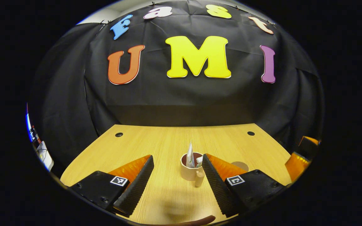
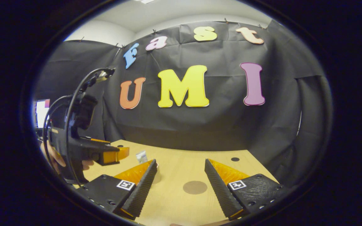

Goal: Put the toothbrush and toothpaste on the desktop into the cup, then pick up the cup and place it on the coaster on the desktop.

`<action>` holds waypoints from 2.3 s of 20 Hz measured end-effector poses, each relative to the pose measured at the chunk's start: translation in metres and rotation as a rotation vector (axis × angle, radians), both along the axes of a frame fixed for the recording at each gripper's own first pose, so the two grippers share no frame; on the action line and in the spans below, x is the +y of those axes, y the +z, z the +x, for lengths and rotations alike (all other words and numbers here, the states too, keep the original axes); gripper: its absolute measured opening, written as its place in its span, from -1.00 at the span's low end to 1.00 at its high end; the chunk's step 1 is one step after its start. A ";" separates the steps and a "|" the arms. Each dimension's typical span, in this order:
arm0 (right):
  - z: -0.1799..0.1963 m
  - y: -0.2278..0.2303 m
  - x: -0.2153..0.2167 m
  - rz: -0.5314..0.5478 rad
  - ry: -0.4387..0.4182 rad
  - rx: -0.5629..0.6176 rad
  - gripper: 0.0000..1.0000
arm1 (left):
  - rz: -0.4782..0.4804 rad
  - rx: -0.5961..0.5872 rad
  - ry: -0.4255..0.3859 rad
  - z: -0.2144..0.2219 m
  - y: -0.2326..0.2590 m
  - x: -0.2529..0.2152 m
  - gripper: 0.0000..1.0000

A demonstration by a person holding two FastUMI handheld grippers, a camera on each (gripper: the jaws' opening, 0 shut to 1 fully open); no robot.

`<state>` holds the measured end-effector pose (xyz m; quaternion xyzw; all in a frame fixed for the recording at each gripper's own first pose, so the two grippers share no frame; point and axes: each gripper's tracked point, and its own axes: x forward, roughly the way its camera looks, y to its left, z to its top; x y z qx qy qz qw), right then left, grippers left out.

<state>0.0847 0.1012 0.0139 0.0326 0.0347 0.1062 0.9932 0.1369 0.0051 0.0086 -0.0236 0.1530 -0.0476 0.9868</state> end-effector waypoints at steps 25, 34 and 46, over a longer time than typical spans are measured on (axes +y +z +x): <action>-0.031 -0.021 -0.093 0.061 -0.089 -0.025 0.86 | -0.054 0.712 0.074 0.049 -0.118 -0.054 0.88; -0.026 -0.018 -0.109 0.078 -0.124 -0.043 0.84 | -0.032 0.831 0.043 0.066 -0.157 -0.063 0.39; -0.020 -0.028 -0.110 0.072 -0.133 -0.007 0.82 | -0.054 0.745 0.006 0.115 -0.056 -0.053 -0.41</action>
